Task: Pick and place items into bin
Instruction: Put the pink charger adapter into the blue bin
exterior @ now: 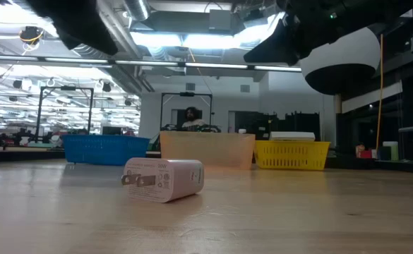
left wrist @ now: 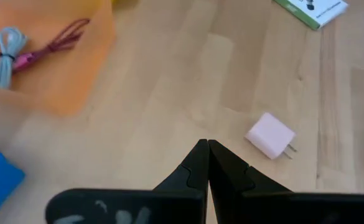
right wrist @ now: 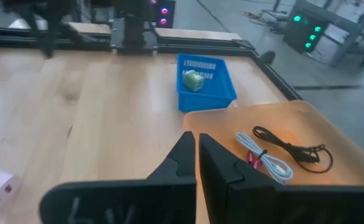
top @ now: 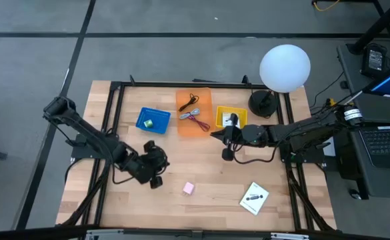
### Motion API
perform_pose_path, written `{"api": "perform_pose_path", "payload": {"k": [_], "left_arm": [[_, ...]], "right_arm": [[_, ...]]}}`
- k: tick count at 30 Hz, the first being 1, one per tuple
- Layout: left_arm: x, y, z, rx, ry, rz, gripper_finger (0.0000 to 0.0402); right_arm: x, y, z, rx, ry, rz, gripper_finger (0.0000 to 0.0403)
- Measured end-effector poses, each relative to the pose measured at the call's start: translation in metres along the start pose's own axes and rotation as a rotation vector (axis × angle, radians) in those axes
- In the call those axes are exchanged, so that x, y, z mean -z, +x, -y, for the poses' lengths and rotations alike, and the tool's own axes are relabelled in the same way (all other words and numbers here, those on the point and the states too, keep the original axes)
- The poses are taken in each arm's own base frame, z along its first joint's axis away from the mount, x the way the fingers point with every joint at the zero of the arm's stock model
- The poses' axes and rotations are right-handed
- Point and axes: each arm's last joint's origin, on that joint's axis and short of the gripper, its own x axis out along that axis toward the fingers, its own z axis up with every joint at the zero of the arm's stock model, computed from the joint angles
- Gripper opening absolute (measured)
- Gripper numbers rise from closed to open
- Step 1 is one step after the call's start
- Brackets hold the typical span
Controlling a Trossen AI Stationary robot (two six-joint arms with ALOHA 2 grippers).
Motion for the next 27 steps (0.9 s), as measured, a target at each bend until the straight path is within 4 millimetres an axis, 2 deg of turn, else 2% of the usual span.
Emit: {"api": "perform_pose_path", "payload": {"k": [4, 12, 17, 21, 27], "left_arm": [[0.005, 0.005, 0.018, -0.009, 0.001, -0.006, 0.0002], [-0.014, 0.015, 0.068, 0.002, 0.112, -0.032, 0.0003], [-0.020, 0.021, 0.090, 0.024, 0.221, -0.060, 0.0003], [-0.022, 0.025, 0.097, 0.037, 0.301, -0.061, 0.0006], [-0.025, 0.027, 0.093, -0.012, 0.397, -0.035, 0.0032]], "right_arm": [[0.000, 0.000, 0.001, 0.023, 0.029, -0.001, 0.0004], [0.000, 0.000, 0.000, 0.022, 0.031, -0.002, 0.0004], [0.002, 0.000, 0.000, 0.020, 0.061, -0.020, 0.0004], [0.005, -0.001, -0.003, 0.014, 0.092, -0.047, 0.0004], [0.013, 0.002, -0.016, -0.020, 0.077, -0.084, 0.0004]]}}
